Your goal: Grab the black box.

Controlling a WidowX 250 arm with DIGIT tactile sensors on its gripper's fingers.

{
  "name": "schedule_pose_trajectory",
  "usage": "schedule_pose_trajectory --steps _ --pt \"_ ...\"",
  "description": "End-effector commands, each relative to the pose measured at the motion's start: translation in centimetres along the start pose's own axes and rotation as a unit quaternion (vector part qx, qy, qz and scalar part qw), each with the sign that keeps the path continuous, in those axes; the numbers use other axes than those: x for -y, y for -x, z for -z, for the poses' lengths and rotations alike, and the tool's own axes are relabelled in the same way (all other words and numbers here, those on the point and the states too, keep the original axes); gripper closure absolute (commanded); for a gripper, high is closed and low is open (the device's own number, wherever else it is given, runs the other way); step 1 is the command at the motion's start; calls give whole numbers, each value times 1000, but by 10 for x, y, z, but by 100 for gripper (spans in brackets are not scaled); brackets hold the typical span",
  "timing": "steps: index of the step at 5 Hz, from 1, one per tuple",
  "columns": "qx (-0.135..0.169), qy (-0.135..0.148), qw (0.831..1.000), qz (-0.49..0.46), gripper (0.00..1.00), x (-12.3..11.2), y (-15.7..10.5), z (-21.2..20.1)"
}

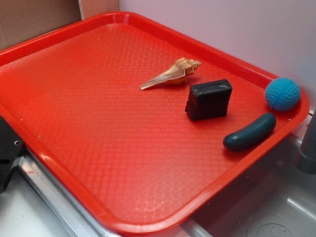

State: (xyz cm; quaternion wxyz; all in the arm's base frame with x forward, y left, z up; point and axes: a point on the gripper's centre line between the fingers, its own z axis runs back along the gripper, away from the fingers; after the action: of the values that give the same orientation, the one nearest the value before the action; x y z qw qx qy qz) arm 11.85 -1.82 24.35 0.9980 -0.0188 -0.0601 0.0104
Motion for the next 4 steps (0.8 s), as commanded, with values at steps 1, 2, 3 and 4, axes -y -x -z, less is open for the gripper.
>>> schedule_pose_trajectory --steps 1,2,3,4 --pt "0 0 1000 0 0 0 0 0" --pt "11 0 999 38 0 27 -33 45" --pt "26 10 998 65 0 35 -50 74" --pt "24 13 997 77 0 41 -68 95"
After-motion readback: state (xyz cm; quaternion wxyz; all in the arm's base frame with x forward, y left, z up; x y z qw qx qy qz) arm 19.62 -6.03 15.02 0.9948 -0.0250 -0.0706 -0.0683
